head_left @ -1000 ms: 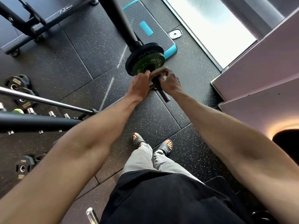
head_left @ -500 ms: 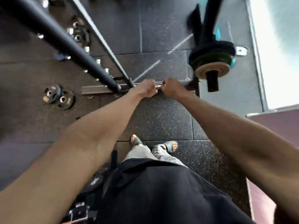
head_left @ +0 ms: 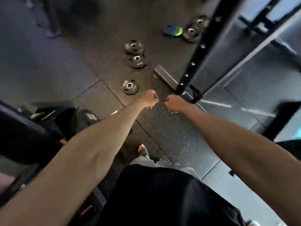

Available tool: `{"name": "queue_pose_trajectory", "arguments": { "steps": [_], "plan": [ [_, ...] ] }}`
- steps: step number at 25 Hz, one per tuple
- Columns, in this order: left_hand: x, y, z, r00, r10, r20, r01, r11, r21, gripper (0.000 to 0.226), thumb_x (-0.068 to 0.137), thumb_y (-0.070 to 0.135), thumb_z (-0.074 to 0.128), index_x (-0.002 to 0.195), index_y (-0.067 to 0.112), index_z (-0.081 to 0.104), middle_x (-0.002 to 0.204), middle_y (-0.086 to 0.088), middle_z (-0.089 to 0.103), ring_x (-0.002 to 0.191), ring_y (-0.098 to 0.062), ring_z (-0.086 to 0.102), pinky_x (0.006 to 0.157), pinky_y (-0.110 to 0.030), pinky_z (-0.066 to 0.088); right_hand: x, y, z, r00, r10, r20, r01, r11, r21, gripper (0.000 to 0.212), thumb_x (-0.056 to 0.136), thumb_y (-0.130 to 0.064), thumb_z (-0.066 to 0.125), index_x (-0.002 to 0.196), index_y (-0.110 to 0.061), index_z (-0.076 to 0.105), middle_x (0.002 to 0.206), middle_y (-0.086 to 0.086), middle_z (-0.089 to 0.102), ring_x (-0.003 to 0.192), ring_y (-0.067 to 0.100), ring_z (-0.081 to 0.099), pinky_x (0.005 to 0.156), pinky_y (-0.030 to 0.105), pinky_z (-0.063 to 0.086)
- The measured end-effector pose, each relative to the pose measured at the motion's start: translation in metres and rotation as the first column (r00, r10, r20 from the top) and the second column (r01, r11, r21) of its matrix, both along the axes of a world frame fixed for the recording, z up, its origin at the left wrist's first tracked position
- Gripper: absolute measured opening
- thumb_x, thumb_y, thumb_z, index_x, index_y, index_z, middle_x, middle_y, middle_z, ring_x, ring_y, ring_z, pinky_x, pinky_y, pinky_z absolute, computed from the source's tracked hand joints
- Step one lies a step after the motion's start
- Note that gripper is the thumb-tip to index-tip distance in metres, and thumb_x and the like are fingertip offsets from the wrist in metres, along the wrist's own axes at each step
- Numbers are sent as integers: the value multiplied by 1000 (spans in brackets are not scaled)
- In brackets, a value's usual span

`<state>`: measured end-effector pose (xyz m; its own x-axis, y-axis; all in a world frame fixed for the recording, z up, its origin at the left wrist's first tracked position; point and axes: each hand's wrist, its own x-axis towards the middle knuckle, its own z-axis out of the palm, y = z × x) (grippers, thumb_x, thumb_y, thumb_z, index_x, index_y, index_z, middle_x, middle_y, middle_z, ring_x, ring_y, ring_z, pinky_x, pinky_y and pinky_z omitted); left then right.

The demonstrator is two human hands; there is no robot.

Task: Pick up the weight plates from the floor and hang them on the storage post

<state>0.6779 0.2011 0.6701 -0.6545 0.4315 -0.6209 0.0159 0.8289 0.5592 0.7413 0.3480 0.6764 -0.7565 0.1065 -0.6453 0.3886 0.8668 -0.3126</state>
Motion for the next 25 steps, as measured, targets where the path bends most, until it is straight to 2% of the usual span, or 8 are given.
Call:
{"name": "queue_pose_trajectory", "arguments": {
  "steps": [4,9,11,14,18,20,23,25],
  "plan": [
    [-37,-101,-18,932,344,117,-350,936,40,15,100,21,49,89,12,54,80,-10,67,65,-22,65,55,-28,47,-73,-80,-18,998,62,11,-60,993,-103,29,95,-22,50,105,-5,70,102,17,74,96,34,71,90,42,56],
    [-90,-159,-74,814,550,188,-557,830,-15,10,98,20,52,92,13,53,84,-13,68,67,-23,65,71,-41,58,-142,-133,-68,970,225,89,-210,966,-153,26,98,-21,50,97,-6,71,102,21,74,98,37,71,90,44,56],
    [-121,-161,-96,789,580,201,-587,809,-32,9,99,19,51,91,14,53,89,-15,70,71,-26,67,77,-42,59,-175,-138,-96,959,260,111,-244,960,-139,29,99,-21,50,106,-3,71,108,22,73,104,36,69,91,38,53],
    [-173,-151,-131,782,583,220,-583,809,-73,15,100,16,49,88,11,57,98,-20,73,85,-33,72,79,-42,59,-230,-134,-137,944,298,141,-279,950,-142,31,101,-21,50,116,0,68,115,21,71,110,35,65,92,37,49],
    [-259,-127,-184,760,587,278,-581,806,-114,26,100,16,47,75,15,50,99,-22,73,74,-28,67,68,-37,55,-321,-113,-190,932,302,198,-277,950,-143,31,101,-20,48,115,0,68,116,20,70,112,34,64,95,38,49],
    [-304,-115,-205,757,588,284,-582,805,-115,20,100,19,46,82,14,53,98,-19,74,75,-28,68,72,-38,57,-367,-104,-212,936,287,205,-266,956,-122,31,100,-21,47,114,-1,67,114,20,70,111,33,64,95,38,49],
    [-367,-107,-229,767,576,283,-569,814,-116,19,100,21,45,103,10,59,96,-15,74,85,-29,73,80,-43,60,-426,-102,-238,942,258,213,-237,964,-117,31,101,-21,46,115,-3,66,115,18,70,112,33,64,97,38,50],
    [-409,-107,-241,781,556,284,-543,830,-132,20,100,20,45,102,8,60,95,-15,74,89,-31,74,82,-45,60,-463,-106,-251,943,247,223,-225,967,-118,32,102,-21,45,120,-4,64,122,18,68,117,34,62,99,38,48]
  ]
}}
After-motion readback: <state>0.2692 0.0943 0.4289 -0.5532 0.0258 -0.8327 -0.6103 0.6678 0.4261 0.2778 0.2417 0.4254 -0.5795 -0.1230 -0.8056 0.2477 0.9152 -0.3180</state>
